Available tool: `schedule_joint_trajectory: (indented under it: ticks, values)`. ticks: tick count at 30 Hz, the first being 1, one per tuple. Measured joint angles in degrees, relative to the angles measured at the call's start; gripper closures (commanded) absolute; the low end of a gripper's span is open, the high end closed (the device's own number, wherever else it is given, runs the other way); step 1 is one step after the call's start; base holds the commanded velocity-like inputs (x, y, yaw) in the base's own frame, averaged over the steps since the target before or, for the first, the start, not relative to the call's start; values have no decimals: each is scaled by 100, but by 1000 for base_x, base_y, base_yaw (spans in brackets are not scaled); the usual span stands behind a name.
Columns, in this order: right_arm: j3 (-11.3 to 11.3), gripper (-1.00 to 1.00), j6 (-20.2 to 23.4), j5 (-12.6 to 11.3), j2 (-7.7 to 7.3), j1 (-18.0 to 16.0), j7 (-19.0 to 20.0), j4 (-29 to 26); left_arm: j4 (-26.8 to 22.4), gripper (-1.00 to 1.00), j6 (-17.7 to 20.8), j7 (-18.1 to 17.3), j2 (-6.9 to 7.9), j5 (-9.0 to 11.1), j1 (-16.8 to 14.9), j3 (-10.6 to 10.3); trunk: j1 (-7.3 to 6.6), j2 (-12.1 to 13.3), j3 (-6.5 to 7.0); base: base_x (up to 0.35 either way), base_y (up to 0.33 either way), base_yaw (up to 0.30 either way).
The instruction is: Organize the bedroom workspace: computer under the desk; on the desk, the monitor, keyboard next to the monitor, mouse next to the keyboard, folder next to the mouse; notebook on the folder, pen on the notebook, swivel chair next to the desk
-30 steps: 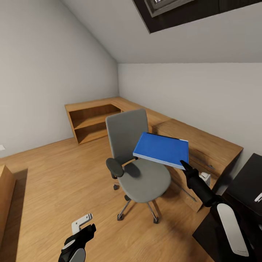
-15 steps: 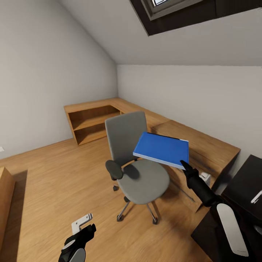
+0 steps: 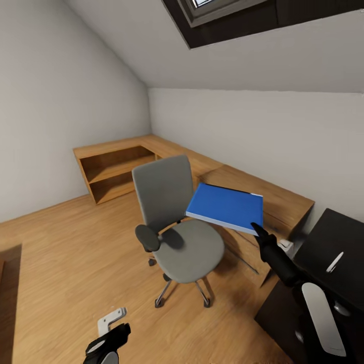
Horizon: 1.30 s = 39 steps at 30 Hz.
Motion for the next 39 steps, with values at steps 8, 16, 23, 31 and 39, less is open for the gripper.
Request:
schedule_joint_trajectory:
  ticks: [8, 16, 23, 31, 39]
  values:
    - [-278, 100, -7, 9, 15, 0, -21, 1, 2084, -100, -565, -222, -5, -5, 1, -718, -176, 321, 91, 0, 0, -173]
    - [-376, 100, -547, 51, 39, 0, -86, 67, 3985, -100, -1876, -2143, -139, -998, -1, -879, -330, 603, 164, 0, 0, -180]
    - [-381, 100, -693, 53, 41, 0, -362, 125, 4027, -100, -2339, -2142, -161, -987, -1, -872, -330, 603, 118, 0, 0, -213]
    - [-578, 100, -829, 45, 86, 0, -386, 143, 4044, -100, -2539, -2129, -167, -971, -1, -868, -330, 603, 66, 0, -35, -229]
    - [-601, 100, -857, 44, 85, 0, -388, 146, 4093, -100, -2544, -2123, -167, -962, -1, -862, -330, 603, 13, 0, -205, -230]
